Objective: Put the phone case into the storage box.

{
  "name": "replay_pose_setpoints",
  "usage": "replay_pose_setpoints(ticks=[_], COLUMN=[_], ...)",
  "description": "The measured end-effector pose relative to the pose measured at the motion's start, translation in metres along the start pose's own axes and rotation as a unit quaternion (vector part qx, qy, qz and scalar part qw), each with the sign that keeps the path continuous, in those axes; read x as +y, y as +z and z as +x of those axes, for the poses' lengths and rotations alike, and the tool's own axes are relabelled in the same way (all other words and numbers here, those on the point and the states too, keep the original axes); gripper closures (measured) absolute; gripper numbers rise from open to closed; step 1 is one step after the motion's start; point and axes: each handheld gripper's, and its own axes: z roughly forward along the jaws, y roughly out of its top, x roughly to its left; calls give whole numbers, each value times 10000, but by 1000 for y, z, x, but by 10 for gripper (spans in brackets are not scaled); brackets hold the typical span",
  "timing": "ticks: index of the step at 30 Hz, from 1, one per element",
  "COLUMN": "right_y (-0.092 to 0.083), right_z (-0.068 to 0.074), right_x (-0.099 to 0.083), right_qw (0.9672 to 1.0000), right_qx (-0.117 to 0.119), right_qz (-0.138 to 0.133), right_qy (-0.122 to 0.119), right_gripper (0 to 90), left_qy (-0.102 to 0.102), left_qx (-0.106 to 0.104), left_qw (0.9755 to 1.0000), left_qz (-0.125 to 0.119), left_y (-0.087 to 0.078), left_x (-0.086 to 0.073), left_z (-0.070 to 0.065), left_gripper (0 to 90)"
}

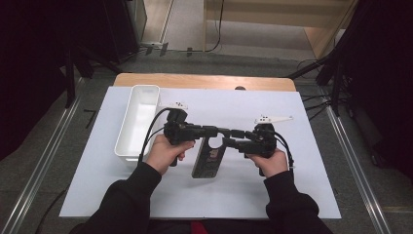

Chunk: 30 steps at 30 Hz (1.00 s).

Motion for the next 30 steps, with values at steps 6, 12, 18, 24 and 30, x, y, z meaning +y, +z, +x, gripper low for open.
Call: replay_pose_setpoints(ticks=[6, 12, 18, 24, 30], right_y=[3, 4, 7, 10, 10], right_z=[-2, -3, -4, -4, -5], right_x=[-1, -2, -3, -4, -4], right_qw=[10000, 9998, 9995, 9994, 9990], right_qx=[69, 160, 254, 283, 348], right_qz=[24, 17, -2, -21, -41], right_qy=[48, 115, 163, 198, 264], right_gripper=[427, 474, 559, 617, 679], left_qy=[11, 5, -10, 8, 21], left_qx=[4, -10, -57, -55, -42], left_qw=[10000, 10000, 10000, 10000, 10000], left_qz=[11, 19, -51, -34, -25], left_y=[1, 2, 0, 2, 3], left_x=[0, 0, 1, 0, -1], left_z=[1, 1, 2, 2, 2], left_gripper=[781, 780, 780, 780, 779])
